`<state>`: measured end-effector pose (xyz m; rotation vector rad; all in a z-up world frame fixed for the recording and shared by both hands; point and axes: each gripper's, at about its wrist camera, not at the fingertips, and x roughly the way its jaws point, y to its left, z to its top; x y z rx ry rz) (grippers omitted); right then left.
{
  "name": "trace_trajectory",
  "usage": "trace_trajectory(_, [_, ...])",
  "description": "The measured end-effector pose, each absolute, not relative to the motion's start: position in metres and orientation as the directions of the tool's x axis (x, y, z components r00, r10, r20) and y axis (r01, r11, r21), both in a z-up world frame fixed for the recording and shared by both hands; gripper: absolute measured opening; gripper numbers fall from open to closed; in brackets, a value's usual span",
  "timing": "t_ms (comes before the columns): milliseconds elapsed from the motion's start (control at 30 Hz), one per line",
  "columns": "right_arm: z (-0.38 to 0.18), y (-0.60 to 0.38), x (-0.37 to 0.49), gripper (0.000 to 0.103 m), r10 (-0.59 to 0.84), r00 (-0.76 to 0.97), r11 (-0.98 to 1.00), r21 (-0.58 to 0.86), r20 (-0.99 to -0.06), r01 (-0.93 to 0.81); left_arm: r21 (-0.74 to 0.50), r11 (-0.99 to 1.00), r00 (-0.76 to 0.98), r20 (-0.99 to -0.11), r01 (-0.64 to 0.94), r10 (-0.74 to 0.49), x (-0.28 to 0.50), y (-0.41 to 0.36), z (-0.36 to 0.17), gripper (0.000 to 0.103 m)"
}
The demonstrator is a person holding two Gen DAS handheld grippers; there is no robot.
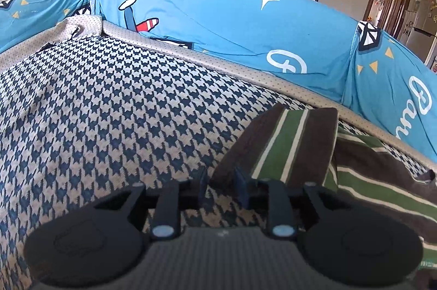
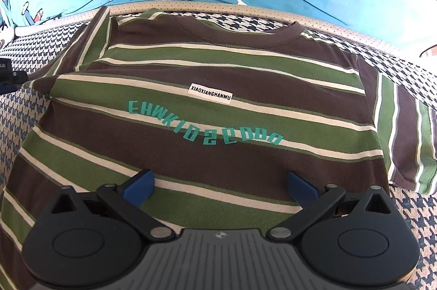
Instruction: Fold clothes
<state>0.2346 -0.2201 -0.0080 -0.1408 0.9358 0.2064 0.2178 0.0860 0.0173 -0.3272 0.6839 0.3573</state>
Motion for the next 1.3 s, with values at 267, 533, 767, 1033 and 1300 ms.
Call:
trace_trajectory(267, [-0.008, -0.221, 0.234, 0.103, 0.119, 0.580, 0.970, -0.031, -0.806, -0.241, -0.223, 0.917, 0.735, -0.670, -0.330, 0.102, 0.189, 0.072, 0.014, 0.026])
trace_trajectory(533, [-0.008, -0.221, 0.233, 0.103, 0.125, 0.582, 0.968, -0.030, -0.804, -0.248, -0.243, 0.944, 0.738, -0.675, -0.223, 0.001, 0.163, 0.057, 0.001, 0.030])
trace_trajectory(767, [-0.008, -0.222, 0.233, 0.103, 0.124, 0.582, 0.967, -0.033, -0.803, -0.252, -0.245, 0.954, 0.728, -0.685, -0.173, -0.044, 0.149, 0.051, -0.007, 0.030])
trace_trajectory(1033, [-0.008, -0.221, 0.233, 0.103, 0.120, 0.584, 0.968, -0.036, -0.803, -0.249, -0.250, 0.961, 0.720, -0.688, -0.120, -0.089, 0.146, 0.043, -0.010, 0.030])
trace_trajectory(1300, [-0.009, -0.221, 0.234, 0.103, 0.119, 0.585, 0.968, -0.037, -0.803, -0.248, -0.183, 0.978, 0.713, -0.698, -0.095, -0.061, 0.145, 0.029, -0.013, 0.032])
